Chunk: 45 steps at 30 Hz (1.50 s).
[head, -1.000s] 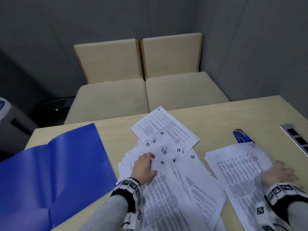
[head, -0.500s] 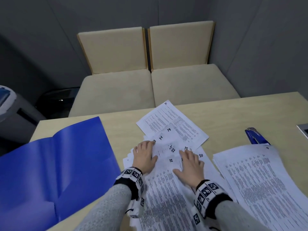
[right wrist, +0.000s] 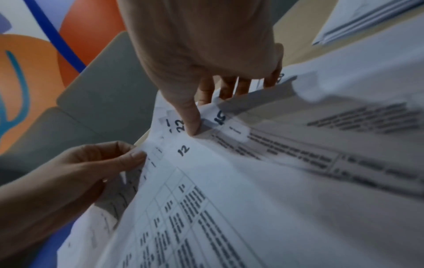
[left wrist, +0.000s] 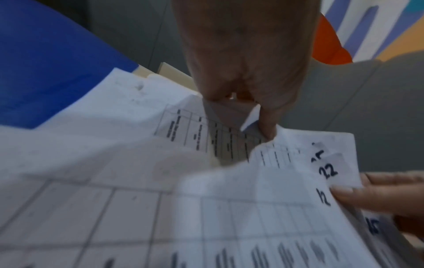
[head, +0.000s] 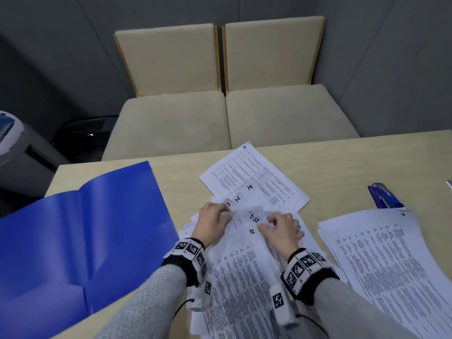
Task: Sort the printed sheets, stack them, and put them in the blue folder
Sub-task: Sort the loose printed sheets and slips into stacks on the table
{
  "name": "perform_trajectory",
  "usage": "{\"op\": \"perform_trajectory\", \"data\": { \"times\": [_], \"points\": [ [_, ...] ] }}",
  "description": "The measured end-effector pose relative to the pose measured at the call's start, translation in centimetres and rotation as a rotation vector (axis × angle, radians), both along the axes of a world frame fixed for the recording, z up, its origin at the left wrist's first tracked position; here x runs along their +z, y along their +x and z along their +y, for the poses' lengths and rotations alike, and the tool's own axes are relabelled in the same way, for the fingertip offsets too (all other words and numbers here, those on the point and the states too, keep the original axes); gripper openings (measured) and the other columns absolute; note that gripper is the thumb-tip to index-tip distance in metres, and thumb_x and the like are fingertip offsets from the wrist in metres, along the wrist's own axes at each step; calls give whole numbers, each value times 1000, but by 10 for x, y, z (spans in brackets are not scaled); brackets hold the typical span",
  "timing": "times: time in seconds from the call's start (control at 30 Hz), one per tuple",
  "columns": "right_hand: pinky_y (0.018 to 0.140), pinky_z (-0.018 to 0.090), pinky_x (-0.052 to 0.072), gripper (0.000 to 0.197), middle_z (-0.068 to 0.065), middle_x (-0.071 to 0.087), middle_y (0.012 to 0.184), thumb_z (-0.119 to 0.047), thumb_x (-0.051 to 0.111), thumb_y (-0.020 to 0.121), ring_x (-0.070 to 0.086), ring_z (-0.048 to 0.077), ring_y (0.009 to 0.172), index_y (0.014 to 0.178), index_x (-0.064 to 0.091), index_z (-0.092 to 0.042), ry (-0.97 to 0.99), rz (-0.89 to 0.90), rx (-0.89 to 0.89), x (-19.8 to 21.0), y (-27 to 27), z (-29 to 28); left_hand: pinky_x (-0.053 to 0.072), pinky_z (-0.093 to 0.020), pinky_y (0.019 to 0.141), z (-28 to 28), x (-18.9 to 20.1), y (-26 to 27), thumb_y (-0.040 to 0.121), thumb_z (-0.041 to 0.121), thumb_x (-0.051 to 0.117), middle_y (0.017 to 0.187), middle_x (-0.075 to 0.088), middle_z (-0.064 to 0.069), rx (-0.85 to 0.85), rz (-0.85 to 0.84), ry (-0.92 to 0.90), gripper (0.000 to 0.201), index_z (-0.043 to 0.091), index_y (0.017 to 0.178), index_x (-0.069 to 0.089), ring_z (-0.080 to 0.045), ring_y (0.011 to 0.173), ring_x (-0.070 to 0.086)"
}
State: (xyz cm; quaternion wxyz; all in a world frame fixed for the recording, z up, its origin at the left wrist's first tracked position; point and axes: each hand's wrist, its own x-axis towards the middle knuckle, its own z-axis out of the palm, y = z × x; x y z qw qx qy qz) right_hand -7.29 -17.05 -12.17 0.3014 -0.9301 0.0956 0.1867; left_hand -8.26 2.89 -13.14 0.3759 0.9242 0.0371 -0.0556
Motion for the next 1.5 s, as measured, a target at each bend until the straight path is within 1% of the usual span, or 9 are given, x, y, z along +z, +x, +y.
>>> {"op": "perform_trajectory", "data": {
  "times": [0.2, 0.43, 0.6, 0.7, 0.93, 1.1, 1.2, 1.33, 1.5],
  "points": [
    [82, 37, 36, 24, -9, 54, 63, -18, 64, 81, 52, 16, 66, 67, 46, -26, 211, -244, 98, 2, -8, -16, 32, -16, 51, 9, 12, 20, 84, 29, 70, 71, 62, 4, 53, 110, -98, 22, 18, 70, 56, -3, 58, 49],
    [57, 24, 41, 18, -7, 63, 63, -3, 63, 80, 58, 13, 63, 68, 58, -16, 220, -350, 162, -2, -21, -42, 45, -26, 46, 31, 17, 23, 92, 29, 60, 53, 55, 2, 97, 225, -269, 24, 11, 77, 60, -17, 43, 50],
    [55, 24, 36, 27, -7, 62, 66, 1, 52, 82, 55, 14, 68, 69, 49, -23, 279, -282, 122, -5, -21, -42, 50, -32, 66, 34, 15, 25, 90, 28, 61, 74, 63, 1, 69, 189, -172, 13, 19, 80, 61, -22, 69, 60],
    [58, 20, 36, 27, -10, 61, 71, 1, 48, 85, 55, 6, 70, 75, 50, -24, 298, -278, 147, -6, -19, -39, 35, -35, 87, 25, 16, 18, 87, 29, 61, 96, 53, 5, -35, -54, 116, 6, 27, 93, 62, -13, 94, 47],
    [64, 25, 43, 28, -6, 64, 73, 6, 46, 80, 59, 9, 72, 78, 57, -19, 268, -209, 181, -12, -27, -36, 31, -34, 91, -3, 6, 11, 87, 31, 57, 109, 52, 2, -138, -31, 290, 35, 24, 121, 51, -16, 104, 47],
    [62, 27, 31, 5, -5, 47, 54, -12, 52, 83, 41, 10, 56, 80, 52, -17, 277, -225, 208, -12, -31, -35, 30, -28, 73, -13, 4, 9, 84, 20, 64, 85, 59, 2, -152, -209, 324, 7, 16, 87, 58, -21, 83, 52],
    [64, 32, 34, 35, 10, 49, 59, -43, 43, 87, 42, 19, 58, 69, 46, -14, 378, -254, 158, -9, -31, -33, 33, -28, 66, -14, 3, 4, 77, 13, 73, 70, 58, 0, -199, -317, 355, 18, 14, 72, 56, -23, 67, 53],
    [68, 36, 37, 56, 8, 53, 64, -52, 37, 93, 48, 22, 65, 64, 47, -5, 406, -206, -53, -3, -23, -26, 40, -31, 61, -12, 4, 4, 84, 18, 68, 64, 60, -2, -263, -397, 405, 18, 13, 69, 59, -24, 59, 55],
    [65, 27, 42, 6, -5, 56, 70, -19, 68, 82, 51, 11, 63, 85, 64, -22, 481, -140, -11, 2, -14, -22, 52, -34, 72, -7, 8, 0, 90, 34, 41, 117, 66, -16, -304, -455, 503, 35, 20, 105, 69, -27, 78, 64]
  ]
}}
